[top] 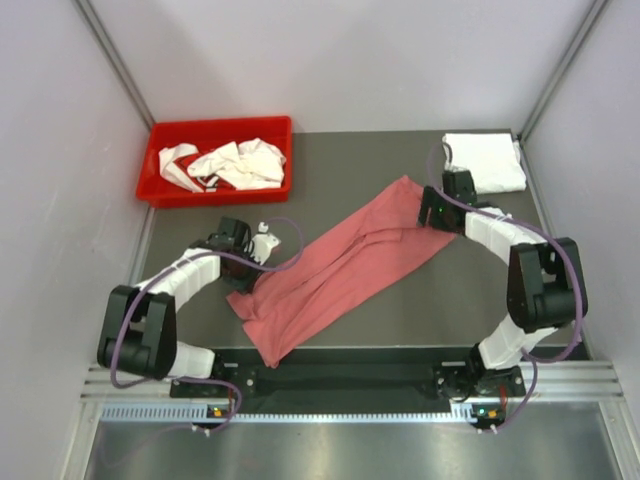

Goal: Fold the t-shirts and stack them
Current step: Fold the tshirt

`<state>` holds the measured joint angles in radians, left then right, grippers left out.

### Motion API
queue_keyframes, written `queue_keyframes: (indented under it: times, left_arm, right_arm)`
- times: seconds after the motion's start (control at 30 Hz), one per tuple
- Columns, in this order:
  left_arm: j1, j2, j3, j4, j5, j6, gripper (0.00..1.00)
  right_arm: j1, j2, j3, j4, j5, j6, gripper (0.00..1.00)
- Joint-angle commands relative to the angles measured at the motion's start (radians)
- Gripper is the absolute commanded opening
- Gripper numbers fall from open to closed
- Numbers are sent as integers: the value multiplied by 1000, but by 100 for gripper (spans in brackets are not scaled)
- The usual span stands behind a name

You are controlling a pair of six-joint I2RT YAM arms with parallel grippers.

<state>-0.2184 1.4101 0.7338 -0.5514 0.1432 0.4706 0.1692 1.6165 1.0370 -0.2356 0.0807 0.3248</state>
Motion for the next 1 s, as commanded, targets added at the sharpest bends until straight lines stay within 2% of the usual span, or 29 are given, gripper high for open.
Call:
queue_keyframes:
  times: [0.0, 0.17, 0.43, 0.63, 0.73, 0.8, 0.9, 0.97]
  left_arm:
    - [19, -83, -56, -48, -56, 42, 36]
    - [56, -145, -109, -76, -65, 71, 37]
    - [67, -177, -178, -116, -77, 106, 36]
    - [93, -204, -110, -267, -76, 166, 38]
    - [94, -206, -29, -337, 7, 184, 41]
    - [94, -201, 8, -372, 80, 188, 41]
    - [94, -185, 47, -358, 107, 186, 41]
    - [96, -175, 55, -340, 98, 181, 41]
  right_arm:
    - [-7, 57, -38, 41, -25, 34, 73]
    - [-16, 111, -26, 41, -9, 59, 73]
    - [-30, 0, -32, -14, 39, 19, 73]
    - [-69, -43, -106, 1, 5, 37, 73]
    - [-85, -33, -146, 47, -50, 62, 72]
    - [-88, 2, -158, 79, -76, 77, 68]
    - [-88, 63, -137, 99, -127, 88, 61]
    - [-89, 85, -120, 108, -142, 95, 51]
